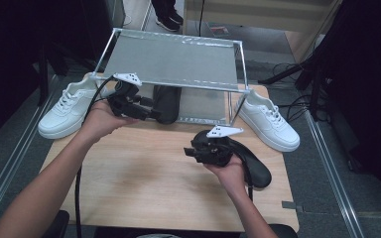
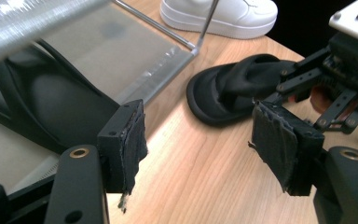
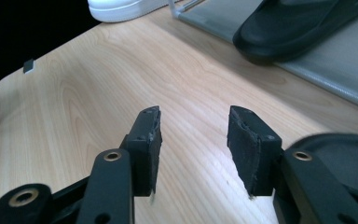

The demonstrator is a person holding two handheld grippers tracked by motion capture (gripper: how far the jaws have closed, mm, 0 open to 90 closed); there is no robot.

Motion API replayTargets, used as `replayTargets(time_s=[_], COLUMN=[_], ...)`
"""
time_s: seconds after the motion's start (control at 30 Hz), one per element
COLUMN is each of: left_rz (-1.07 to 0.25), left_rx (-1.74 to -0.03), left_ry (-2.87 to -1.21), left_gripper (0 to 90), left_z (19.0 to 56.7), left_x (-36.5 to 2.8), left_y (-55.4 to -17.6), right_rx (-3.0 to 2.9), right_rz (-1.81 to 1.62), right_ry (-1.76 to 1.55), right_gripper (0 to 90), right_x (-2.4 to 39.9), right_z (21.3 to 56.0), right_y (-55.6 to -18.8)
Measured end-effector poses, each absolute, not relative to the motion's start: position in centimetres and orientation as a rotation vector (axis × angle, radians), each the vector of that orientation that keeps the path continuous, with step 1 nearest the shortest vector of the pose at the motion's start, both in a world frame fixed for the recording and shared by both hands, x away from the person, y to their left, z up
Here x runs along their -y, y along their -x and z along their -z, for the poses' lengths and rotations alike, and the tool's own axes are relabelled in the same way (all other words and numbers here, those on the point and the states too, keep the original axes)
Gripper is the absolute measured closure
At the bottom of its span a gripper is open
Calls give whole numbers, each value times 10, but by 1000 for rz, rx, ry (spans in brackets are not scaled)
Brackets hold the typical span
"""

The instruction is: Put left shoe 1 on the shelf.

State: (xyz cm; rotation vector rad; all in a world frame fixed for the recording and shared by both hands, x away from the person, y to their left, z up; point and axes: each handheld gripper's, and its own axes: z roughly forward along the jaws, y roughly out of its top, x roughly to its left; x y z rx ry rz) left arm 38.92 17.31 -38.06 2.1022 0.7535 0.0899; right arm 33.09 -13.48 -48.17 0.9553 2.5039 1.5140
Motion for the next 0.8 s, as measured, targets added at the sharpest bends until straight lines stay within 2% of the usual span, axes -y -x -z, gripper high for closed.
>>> replayTargets(time_s=[0.33,0.8], left_rz=[-72,-36], left_rx=[-758,-773], left_ry=[-2108,-2102], left_gripper=[352,354], left_z=[408,454], left_x=[-172,-169], left_y=[-364,-323], right_rx=[-2507,-2502], right_rz=[-1494,-1465], right_ry=[-968,-950], right_gripper=[526,531], right_x=[155,175], right_z=[487,490], right_y=[-316,-308])
